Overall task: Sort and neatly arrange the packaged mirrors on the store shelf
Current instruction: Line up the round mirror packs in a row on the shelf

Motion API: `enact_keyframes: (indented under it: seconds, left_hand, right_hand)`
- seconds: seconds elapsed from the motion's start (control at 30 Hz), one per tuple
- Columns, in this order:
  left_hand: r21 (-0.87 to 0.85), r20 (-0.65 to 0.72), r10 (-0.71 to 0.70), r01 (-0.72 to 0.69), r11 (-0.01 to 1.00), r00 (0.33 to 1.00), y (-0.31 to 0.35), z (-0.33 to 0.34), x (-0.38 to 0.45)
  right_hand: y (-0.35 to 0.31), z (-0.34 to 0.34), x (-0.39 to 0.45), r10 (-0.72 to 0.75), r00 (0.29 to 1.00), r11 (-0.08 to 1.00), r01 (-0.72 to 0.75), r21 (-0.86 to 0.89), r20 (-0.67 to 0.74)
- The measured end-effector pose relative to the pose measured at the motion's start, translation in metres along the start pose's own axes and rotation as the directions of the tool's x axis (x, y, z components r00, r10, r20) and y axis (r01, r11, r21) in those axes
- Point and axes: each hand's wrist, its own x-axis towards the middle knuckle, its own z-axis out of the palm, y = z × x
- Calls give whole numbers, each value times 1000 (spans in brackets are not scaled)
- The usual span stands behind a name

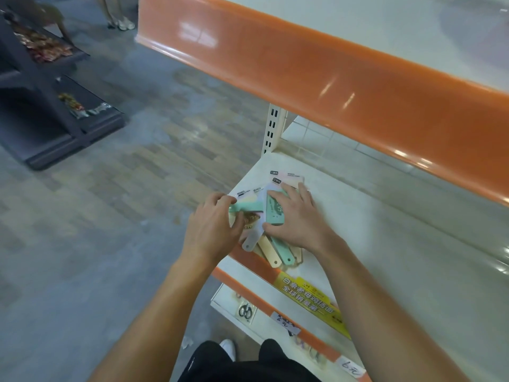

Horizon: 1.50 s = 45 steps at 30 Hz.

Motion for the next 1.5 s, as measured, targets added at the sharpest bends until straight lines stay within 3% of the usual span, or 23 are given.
enact_keyframes:
  seconds: [0.13, 0.23, 0.33, 0.47, 0.63, 0.83, 1.17, 1.5]
  left_hand:
    - [10, 15, 35, -35, 999, 999, 4, 1, 2]
    - [28, 21, 106, -107, 994, 994, 13, 4, 3]
    - [1, 30, 229, -229, 973, 973, 29, 12, 6]
    - [-37, 71, 383, -381, 924, 921, 63, 29, 5]
    - [-130, 151, 545, -530, 838, 825, 117, 55, -12]
    - [-116, 233, 676, -670, 733, 700, 175, 83, -53]
    - [-127, 339, 728, -739, 662, 595, 279, 125, -143]
    - [-113, 366, 725, -746, 656, 583, 343, 164, -219]
  right_hand:
    - [-2, -4, -8, -19, 999, 999, 21, 46, -49]
    - [0, -12, -21, -1, 973, 989, 35, 146, -230]
    - [7, -22, -42, 112, 917, 977, -31, 211, -383]
    - [25, -30, -81, 282, 846, 950, -179, 256, -452]
    - [61, -33, -144, 470, 736, 882, -380, 278, -487]
    - [98, -19, -218, 592, 598, 805, -471, 361, -541]
    - [176, -23, -346, 711, 505, 698, -596, 398, -490]
    - [237, -5, -429, 757, 488, 653, -573, 494, -435]
